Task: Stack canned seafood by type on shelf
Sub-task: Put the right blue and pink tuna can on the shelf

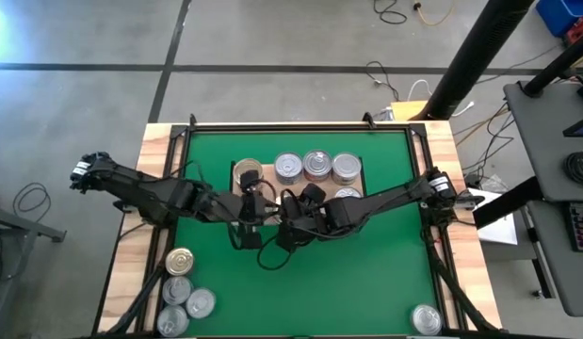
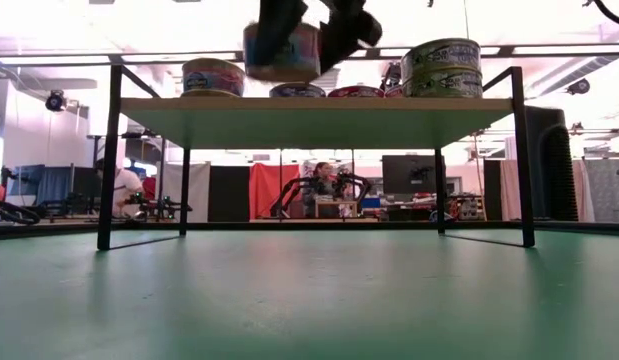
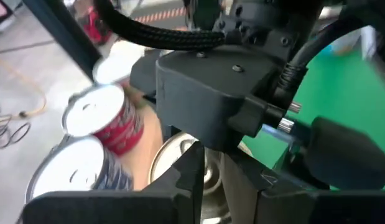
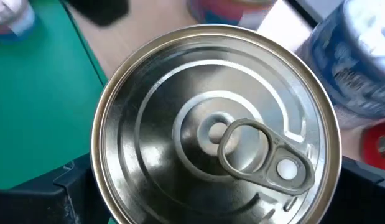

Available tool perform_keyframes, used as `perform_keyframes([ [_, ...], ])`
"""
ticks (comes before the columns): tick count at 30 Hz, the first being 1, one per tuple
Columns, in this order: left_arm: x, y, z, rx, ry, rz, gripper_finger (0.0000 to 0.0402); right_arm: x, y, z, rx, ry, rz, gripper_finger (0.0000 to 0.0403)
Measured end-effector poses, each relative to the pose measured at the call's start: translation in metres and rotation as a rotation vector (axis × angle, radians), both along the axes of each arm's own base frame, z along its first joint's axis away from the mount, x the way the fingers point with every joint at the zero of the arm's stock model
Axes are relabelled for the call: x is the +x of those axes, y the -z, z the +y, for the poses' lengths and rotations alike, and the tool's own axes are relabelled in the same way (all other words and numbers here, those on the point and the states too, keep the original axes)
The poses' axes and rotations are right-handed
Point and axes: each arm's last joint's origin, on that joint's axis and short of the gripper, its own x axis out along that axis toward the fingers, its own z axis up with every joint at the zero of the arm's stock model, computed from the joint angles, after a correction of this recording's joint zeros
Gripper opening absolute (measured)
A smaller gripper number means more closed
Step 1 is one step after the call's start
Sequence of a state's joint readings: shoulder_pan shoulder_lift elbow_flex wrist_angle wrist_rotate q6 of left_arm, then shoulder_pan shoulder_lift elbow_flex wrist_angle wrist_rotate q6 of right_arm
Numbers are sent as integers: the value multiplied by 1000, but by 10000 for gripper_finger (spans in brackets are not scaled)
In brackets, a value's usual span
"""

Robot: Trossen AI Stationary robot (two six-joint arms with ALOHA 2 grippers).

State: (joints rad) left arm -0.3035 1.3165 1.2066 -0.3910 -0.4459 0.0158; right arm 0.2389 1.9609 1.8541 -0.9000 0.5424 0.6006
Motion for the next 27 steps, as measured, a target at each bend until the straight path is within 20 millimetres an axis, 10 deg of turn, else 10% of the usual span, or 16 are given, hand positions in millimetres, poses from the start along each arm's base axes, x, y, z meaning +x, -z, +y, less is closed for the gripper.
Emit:
perform_keyframes([
  [27, 13, 35, -2, -137, -23, -182, 38, -15, -16, -22, 105, -83, 20, 400],
])
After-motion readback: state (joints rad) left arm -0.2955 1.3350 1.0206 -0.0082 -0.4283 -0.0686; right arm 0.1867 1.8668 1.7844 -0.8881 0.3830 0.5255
